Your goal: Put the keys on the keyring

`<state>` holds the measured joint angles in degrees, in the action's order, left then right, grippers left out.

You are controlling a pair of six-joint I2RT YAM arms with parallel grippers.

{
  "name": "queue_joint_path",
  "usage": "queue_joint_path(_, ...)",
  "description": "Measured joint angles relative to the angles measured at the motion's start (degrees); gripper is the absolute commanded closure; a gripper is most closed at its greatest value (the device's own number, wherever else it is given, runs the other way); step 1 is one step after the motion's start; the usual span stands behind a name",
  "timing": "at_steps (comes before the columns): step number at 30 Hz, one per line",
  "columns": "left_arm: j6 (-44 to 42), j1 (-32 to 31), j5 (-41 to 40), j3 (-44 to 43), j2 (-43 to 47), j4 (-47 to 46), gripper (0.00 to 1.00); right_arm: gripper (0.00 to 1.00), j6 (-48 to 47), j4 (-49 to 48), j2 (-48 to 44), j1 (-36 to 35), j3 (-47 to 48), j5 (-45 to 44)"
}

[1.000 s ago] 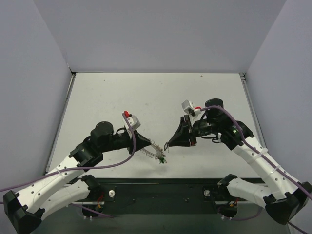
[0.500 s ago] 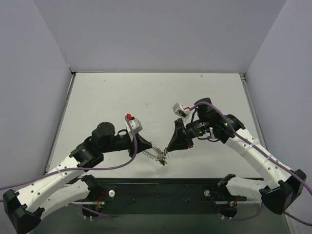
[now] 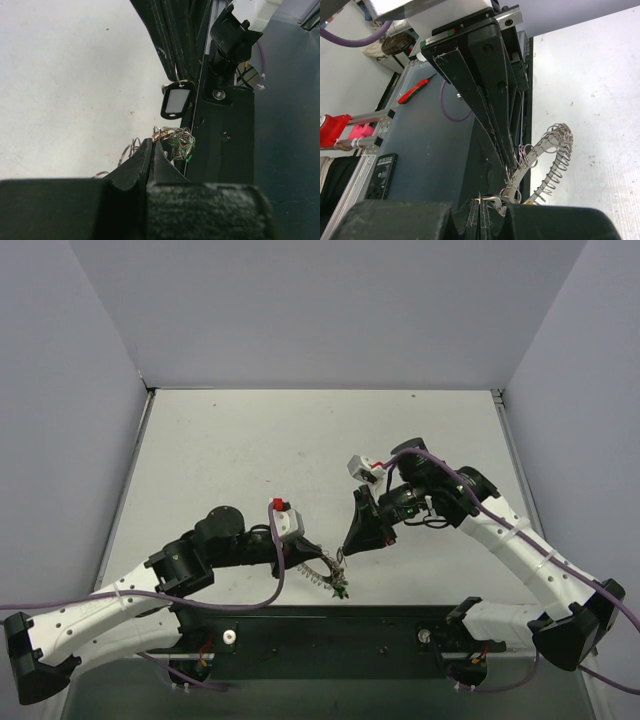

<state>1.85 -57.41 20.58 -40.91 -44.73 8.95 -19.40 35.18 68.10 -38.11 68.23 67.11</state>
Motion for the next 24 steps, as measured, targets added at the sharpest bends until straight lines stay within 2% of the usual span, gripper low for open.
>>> queue_joint_path(11,-1.05,-1.22,-1.31,3.48,1.79,-10.75,1.0,1.0,-3.89,5.18,0.46,-0.63,1.75,-0.26)
queue_joint_path(24,-1.07,-3.17,-1.29,3.56,-0.52,-12.61,1.0,1.0,-4.85,6.86,2.78,-1.38,3.48,-3.43)
